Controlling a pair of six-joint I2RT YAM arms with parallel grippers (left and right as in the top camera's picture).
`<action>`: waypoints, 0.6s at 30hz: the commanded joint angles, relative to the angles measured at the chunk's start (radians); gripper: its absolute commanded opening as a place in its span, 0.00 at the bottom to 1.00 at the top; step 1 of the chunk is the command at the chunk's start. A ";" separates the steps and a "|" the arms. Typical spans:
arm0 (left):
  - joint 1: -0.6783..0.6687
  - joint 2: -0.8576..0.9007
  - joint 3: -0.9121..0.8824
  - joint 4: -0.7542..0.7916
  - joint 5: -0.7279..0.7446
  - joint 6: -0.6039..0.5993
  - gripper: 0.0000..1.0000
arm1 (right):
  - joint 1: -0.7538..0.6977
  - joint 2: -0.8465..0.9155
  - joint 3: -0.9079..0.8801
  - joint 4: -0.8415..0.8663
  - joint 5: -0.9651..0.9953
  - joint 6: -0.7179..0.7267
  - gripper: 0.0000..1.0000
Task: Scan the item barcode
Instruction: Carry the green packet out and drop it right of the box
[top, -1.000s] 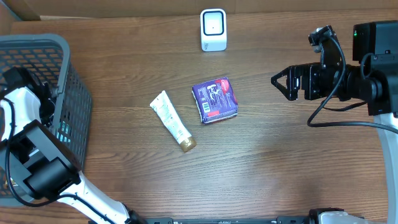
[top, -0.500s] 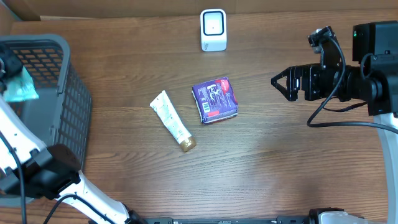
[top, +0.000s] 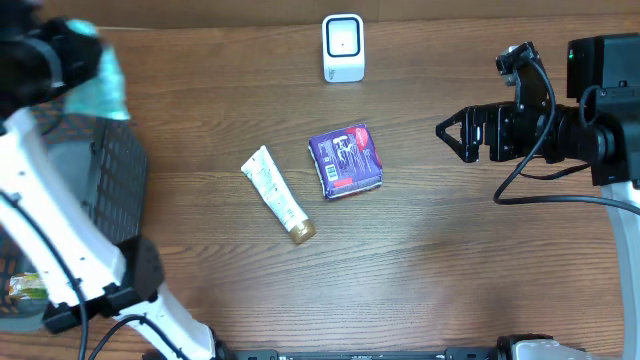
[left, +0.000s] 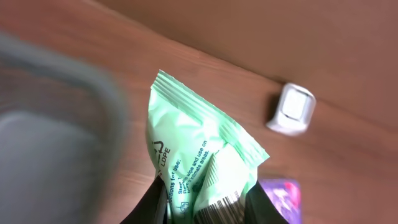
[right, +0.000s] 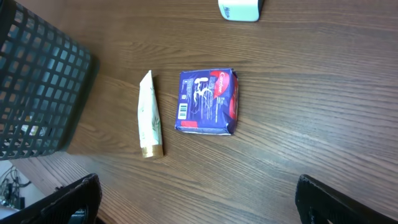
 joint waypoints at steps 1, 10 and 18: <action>-0.132 -0.021 -0.029 -0.002 -0.018 0.005 0.10 | -0.001 -0.002 0.022 -0.002 -0.002 -0.004 1.00; -0.570 0.001 -0.481 0.069 -0.163 -0.153 0.04 | -0.001 -0.002 0.022 0.000 -0.002 -0.004 1.00; -0.814 0.014 -0.881 0.429 -0.169 -0.311 0.05 | -0.001 -0.002 0.022 0.004 -0.002 -0.004 1.00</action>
